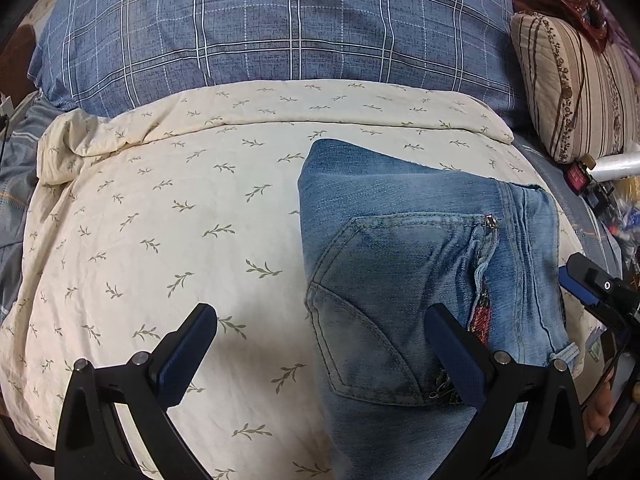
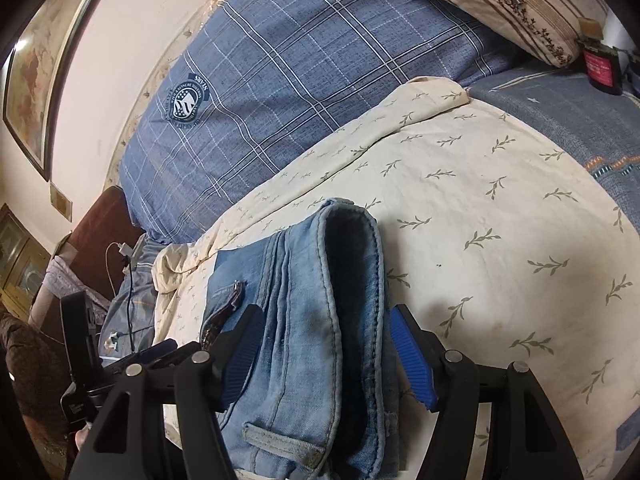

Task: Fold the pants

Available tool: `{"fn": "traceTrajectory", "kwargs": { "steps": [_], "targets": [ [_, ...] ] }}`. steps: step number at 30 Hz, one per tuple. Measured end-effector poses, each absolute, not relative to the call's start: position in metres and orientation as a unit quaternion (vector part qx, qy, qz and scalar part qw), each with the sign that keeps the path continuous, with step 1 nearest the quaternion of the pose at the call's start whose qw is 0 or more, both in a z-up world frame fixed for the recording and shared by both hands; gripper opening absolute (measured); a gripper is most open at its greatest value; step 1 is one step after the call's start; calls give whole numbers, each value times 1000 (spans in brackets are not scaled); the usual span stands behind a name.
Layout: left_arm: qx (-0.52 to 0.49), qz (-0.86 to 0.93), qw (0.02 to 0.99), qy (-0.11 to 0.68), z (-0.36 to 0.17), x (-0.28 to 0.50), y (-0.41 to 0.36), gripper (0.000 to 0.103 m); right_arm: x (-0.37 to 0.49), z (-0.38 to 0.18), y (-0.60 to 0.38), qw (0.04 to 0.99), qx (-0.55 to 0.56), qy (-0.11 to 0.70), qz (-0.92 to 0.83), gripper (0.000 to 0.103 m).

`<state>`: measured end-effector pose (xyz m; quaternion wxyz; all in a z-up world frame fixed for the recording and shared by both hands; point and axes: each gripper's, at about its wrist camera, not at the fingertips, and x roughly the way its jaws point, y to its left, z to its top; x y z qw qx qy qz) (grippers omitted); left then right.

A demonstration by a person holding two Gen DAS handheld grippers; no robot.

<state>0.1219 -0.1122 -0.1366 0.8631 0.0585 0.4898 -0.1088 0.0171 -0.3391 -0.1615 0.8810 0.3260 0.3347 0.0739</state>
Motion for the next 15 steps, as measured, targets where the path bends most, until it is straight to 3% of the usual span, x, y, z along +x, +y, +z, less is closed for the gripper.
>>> {"fn": "traceTrajectory", "kwargs": {
  "steps": [15],
  "targets": [
    [6,-165,845,509,-131,137,-82,103,18,-177,-345,855,353,370,81,72]
  ]
}}
